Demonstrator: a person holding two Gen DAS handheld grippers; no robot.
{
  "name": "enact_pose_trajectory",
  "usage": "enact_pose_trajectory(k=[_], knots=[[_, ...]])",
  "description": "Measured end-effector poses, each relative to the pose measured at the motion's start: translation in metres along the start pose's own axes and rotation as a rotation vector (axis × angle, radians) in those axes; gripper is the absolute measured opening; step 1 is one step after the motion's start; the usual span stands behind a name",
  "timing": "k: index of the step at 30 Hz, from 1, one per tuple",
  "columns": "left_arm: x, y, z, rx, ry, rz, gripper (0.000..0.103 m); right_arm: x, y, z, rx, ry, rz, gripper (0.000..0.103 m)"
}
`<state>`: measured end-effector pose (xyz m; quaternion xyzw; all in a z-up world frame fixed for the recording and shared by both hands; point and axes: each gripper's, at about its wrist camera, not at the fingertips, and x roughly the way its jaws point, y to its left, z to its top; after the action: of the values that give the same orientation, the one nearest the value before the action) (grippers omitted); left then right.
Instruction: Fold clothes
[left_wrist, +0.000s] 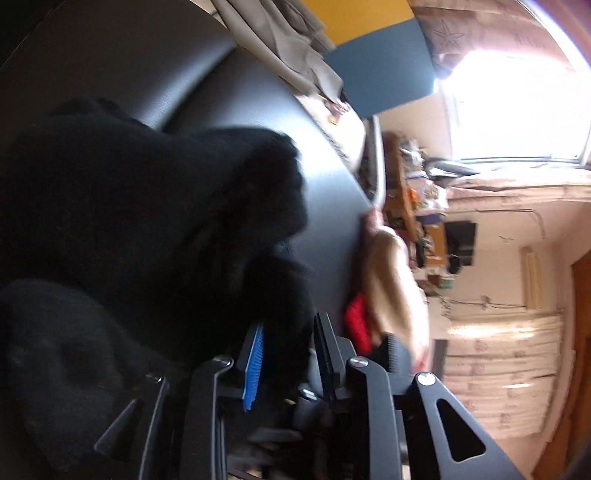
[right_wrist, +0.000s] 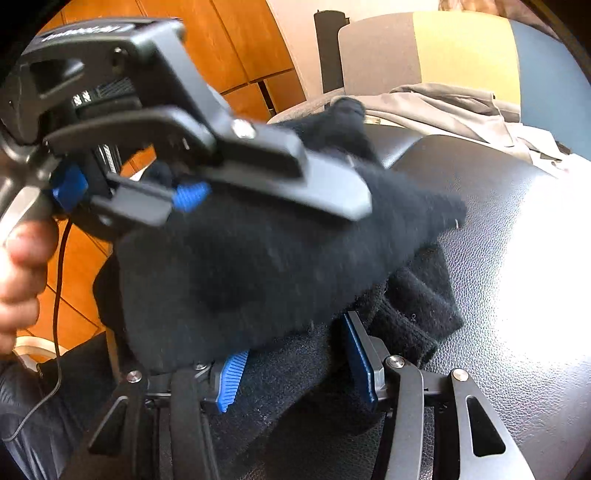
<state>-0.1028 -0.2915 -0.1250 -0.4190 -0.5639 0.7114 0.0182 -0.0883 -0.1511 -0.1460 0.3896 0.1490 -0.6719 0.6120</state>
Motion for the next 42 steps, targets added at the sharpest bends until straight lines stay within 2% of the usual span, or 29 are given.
enact_pose_trajectory(k=[5,7,9,12,16,18,21,23,26,28,30,34,41,42], knots=[[-0.028,-0.031,-0.004,0.050,0.045,-0.116,0.027,-0.012,0.005,-0.011,-0.019,0.002,-0.037,0.052],[-0.052,-0.041,-0.006,0.089,0.035,-0.186,0.027,-0.019,0.006,-0.016,-0.017,0.005,-0.056,0.052],[-0.078,-0.040,-0.005,0.135,-0.015,-0.191,0.028,-0.027,0.007,-0.022,-0.015,0.008,-0.075,0.055],[-0.122,-0.015,-0.001,0.166,-0.115,-0.141,0.029,-0.038,0.008,-0.030,-0.012,0.012,-0.104,0.063],[-0.172,0.050,0.002,0.181,-0.255,0.035,0.029,-0.060,0.020,-0.042,-0.017,0.020,-0.135,0.064],[-0.183,0.076,-0.004,0.188,-0.283,0.117,0.029,-0.074,0.032,-0.047,-0.025,0.025,-0.145,0.064],[-0.182,0.106,-0.016,0.225,-0.261,0.203,0.029,-0.096,0.050,-0.055,-0.038,0.032,-0.161,0.069],[-0.179,0.116,-0.021,0.244,-0.251,0.198,0.029,-0.107,0.061,-0.049,-0.057,0.026,-0.158,0.074],[-0.182,0.120,-0.021,0.291,-0.259,0.169,0.029,-0.111,0.077,-0.015,-0.109,-0.008,-0.117,0.079],[-0.179,0.115,-0.018,0.313,-0.265,0.154,0.029,-0.106,0.092,0.014,-0.147,-0.020,-0.052,0.084],[-0.174,0.109,-0.013,0.331,-0.266,0.143,0.029,-0.097,0.105,0.036,-0.175,-0.018,-0.036,0.088],[-0.169,0.105,-0.007,0.349,-0.249,0.113,0.029,-0.054,0.103,0.074,-0.119,0.065,0.034,0.088],[-0.154,0.099,-0.011,0.485,-0.175,0.127,0.029,-0.027,0.104,0.034,-0.002,0.374,0.207,0.088],[-0.153,0.099,-0.014,0.507,-0.162,0.126,0.029,-0.030,0.102,0.022,0.019,0.399,0.199,0.088]])
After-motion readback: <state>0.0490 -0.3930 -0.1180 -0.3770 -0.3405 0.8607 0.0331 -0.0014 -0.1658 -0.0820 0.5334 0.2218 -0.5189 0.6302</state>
